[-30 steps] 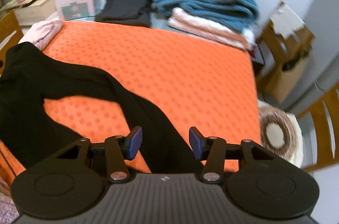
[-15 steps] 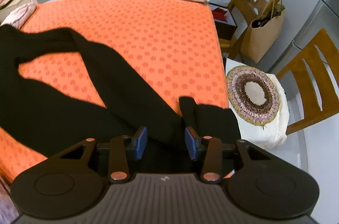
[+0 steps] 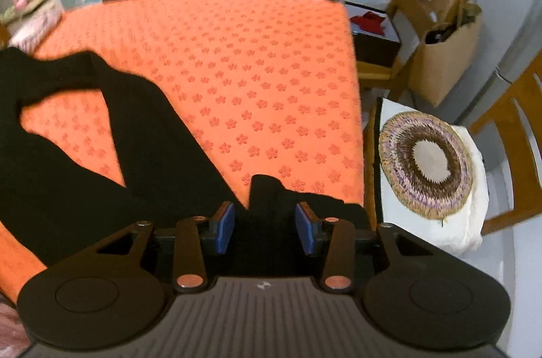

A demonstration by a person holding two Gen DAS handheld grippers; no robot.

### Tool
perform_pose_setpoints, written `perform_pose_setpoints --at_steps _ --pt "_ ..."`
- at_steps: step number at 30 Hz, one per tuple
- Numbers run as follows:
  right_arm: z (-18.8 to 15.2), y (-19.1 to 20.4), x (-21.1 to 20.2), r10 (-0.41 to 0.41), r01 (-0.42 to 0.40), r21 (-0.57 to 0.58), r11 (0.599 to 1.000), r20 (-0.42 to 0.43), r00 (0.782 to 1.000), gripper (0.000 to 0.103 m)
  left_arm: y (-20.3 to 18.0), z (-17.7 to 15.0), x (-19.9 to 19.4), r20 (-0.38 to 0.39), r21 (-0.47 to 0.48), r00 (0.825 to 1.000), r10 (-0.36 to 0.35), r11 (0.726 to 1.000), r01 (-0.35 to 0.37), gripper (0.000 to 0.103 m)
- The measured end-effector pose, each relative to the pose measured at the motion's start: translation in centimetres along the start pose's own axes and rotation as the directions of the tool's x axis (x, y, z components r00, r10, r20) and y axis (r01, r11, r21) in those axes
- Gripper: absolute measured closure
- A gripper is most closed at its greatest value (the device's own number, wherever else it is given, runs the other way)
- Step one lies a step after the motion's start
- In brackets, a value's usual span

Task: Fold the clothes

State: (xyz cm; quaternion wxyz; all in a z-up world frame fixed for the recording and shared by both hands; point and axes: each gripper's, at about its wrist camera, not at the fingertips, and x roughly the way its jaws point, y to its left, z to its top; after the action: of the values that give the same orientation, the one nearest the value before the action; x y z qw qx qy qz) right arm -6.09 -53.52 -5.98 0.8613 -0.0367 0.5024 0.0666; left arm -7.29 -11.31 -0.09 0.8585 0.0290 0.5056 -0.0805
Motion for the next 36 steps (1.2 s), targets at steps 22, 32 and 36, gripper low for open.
perform_pose_setpoints --at_steps 22,32,36 --pt "-1.8 -10.2 -5.8 -0.138 0.101 0.179 0.979 0.206 0.969 0.096 -8.7 -0.2 1.4 -0.022 -0.012 0.998 0.055 0.998 -0.055 0.057" --pt "7.3 -13.9 -3.0 -0.266 0.217 0.221 0.951 0.221 0.938 0.102 -7.3 1.2 1.7 0.026 -0.049 0.996 0.083 0.995 -0.082 0.057" --pt "9.3 -14.9 -1.1 -0.252 0.209 0.220 0.953 0.190 0.949 0.102 -6.8 1.7 2.3 0.020 -0.071 0.997 0.079 0.994 -0.078 0.057"
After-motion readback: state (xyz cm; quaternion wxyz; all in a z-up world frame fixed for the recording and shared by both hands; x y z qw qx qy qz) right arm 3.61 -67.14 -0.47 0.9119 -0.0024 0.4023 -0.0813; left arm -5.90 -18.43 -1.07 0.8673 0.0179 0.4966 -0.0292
